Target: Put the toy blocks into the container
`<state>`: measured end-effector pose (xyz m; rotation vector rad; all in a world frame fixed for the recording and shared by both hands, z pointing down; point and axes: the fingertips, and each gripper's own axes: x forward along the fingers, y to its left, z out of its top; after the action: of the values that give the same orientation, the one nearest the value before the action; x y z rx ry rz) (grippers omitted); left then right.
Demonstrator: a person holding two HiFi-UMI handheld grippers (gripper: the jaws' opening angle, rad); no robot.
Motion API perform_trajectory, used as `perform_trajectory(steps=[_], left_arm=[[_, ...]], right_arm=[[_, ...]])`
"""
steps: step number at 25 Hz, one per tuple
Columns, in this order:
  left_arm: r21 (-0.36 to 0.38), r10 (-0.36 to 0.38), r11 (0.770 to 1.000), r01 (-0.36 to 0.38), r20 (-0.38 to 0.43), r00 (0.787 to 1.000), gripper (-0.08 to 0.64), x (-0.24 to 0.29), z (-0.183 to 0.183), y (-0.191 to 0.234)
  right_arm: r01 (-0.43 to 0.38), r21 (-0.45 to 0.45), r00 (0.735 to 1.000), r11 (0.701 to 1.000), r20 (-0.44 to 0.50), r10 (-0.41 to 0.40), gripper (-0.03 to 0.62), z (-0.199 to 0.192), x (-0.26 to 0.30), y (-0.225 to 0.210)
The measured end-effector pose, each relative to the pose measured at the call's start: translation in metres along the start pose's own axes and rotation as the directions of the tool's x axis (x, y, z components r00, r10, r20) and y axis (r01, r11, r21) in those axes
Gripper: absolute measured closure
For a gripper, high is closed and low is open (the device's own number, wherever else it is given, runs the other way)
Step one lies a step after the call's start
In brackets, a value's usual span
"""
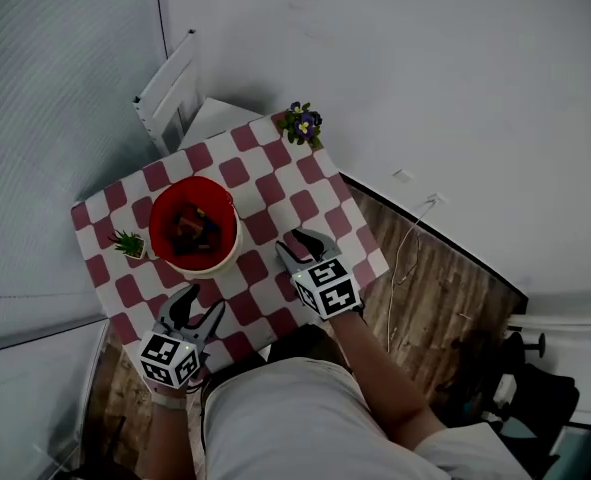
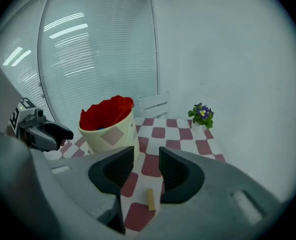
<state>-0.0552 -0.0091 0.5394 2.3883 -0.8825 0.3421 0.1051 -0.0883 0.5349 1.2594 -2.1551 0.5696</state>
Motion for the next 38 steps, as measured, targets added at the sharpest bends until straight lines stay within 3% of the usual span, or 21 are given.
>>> perform_trajectory(steps=[8,17,28,38], left_arm=[[0.010,-0.061,0.998,0.062,-0.088,0.994,0.331,0.014,-0.017,-0.014],[0.004,-0.085,0.996,0.087,-0.163,0.983,0.331,0.021,-0.032,-0.020],[-0.002,-0.112,0.993,0.114,-0.219,0.969,0.331,0.024,-0.047,-0.032],[-0.018,-0.093,0.996,0.091,-0.232,0.968,0.331,0.020,-0.051,-0.025]], right_arm=[[0.062,0.088,0.996,0.994,-0.065,-0.056,0.449,-0.065,-0.003,-0.017],[0.080,0.138,0.990,0.987,-0.127,-0.063,0.449,-0.119,0.016,-0.019],[0.091,0.146,0.980,0.985,-0.191,-0.062,0.449,-0.159,0.044,-0.021],[0.072,0.116,0.976,0.991,-0.214,-0.046,0.463,-0.170,0.061,-0.016]])
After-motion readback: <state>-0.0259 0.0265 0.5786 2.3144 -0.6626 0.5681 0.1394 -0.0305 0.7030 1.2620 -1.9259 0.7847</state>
